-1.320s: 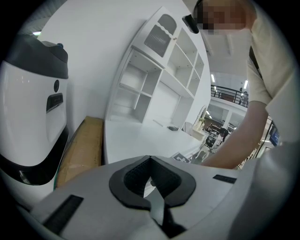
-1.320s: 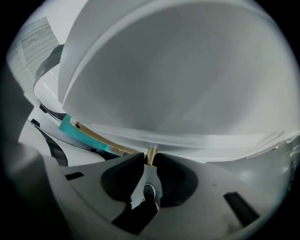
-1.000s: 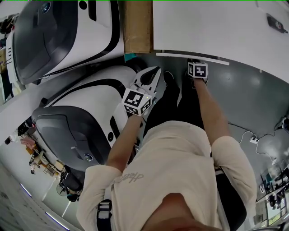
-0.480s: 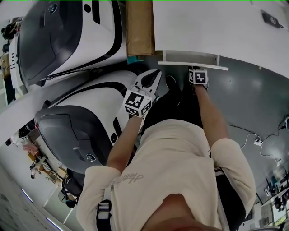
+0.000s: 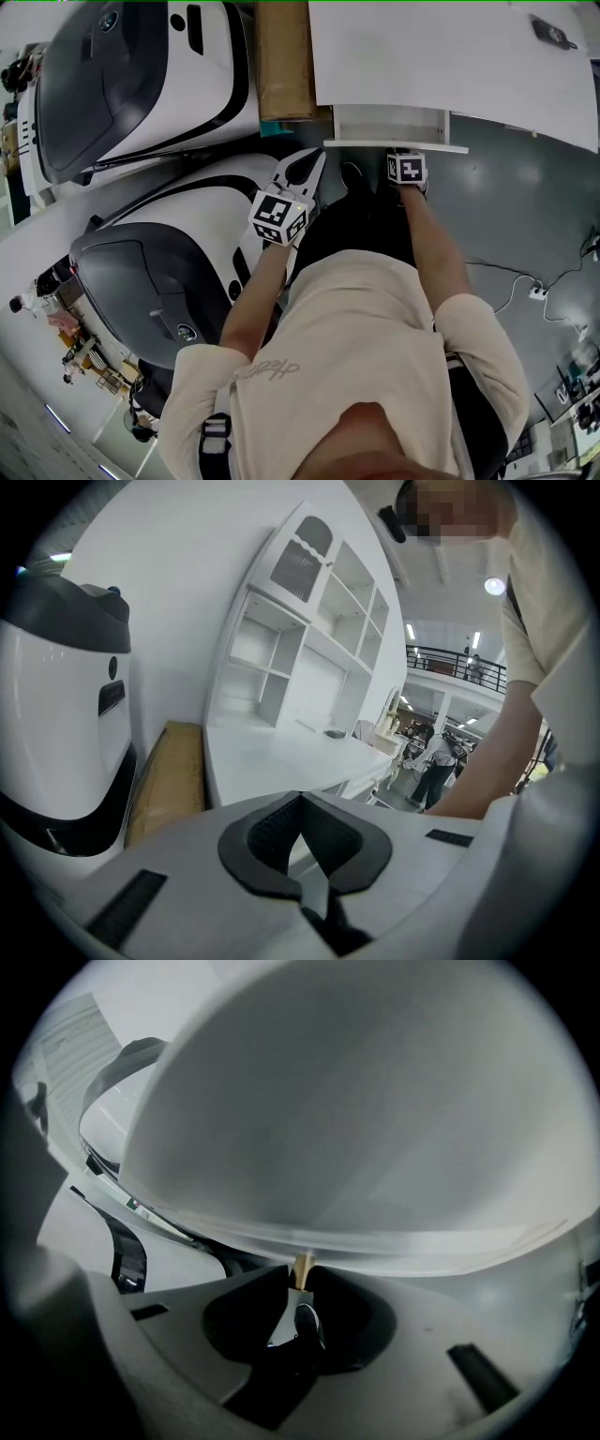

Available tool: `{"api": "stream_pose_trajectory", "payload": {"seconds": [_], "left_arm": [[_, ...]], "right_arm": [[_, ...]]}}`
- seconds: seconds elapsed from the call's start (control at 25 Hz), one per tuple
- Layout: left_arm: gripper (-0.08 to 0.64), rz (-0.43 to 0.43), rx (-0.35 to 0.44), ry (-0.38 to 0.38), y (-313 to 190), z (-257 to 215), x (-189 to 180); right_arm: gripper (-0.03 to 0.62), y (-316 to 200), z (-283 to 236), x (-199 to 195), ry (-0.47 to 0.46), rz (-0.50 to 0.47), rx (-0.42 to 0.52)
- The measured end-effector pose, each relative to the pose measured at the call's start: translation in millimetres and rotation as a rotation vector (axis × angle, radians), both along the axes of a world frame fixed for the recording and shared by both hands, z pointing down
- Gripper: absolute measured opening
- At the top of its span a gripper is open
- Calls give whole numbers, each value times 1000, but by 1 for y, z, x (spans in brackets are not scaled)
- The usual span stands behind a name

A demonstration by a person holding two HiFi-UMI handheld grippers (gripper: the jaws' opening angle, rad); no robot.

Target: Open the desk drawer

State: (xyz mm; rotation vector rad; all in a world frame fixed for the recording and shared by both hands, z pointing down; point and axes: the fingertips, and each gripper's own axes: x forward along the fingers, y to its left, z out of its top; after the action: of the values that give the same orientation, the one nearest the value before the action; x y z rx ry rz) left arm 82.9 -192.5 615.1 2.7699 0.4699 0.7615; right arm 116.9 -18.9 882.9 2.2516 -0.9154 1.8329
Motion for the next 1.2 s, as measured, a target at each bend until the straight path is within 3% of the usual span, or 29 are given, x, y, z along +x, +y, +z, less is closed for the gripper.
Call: {"api": "stream_pose_trajectory", "payload": {"seconds": [0.76, 1.2], "left_arm": [[0, 60, -50, -18, 22, 21, 0], [0, 14, -38, -38, 25, 20, -20]], "right_arm": [[89, 15, 3, -46, -32, 6, 0], [89, 18, 1, -51, -42, 14, 16]]}}
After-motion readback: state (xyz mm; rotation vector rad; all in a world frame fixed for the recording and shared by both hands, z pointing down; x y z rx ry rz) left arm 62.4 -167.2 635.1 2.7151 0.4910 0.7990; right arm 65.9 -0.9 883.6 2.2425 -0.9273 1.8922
